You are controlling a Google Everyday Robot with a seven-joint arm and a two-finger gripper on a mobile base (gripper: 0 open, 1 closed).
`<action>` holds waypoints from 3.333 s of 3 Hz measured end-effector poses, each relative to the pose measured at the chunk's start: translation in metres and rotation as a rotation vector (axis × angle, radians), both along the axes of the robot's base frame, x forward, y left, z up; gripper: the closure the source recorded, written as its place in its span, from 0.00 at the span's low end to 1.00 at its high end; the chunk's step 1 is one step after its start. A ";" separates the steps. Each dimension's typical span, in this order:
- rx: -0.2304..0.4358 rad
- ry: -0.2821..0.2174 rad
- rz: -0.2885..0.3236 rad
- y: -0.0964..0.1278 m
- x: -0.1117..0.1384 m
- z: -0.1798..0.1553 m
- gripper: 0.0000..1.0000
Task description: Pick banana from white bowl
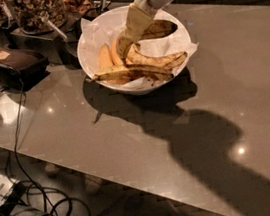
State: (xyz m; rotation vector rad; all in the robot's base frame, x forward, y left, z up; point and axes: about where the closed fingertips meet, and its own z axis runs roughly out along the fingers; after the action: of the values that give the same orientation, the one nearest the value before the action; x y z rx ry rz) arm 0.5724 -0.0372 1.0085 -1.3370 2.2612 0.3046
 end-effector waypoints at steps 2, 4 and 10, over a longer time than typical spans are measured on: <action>-0.008 -0.062 -0.002 0.006 0.011 0.021 1.00; -0.013 -0.100 -0.010 0.006 0.016 0.035 1.00; 0.301 0.110 0.102 0.057 -0.064 0.018 1.00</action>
Offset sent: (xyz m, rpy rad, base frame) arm 0.0196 0.0067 0.0485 -0.0172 -0.1294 -0.0099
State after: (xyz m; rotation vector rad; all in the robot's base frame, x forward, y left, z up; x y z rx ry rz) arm 0.5087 0.0194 1.0261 -1.3031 2.1317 0.7399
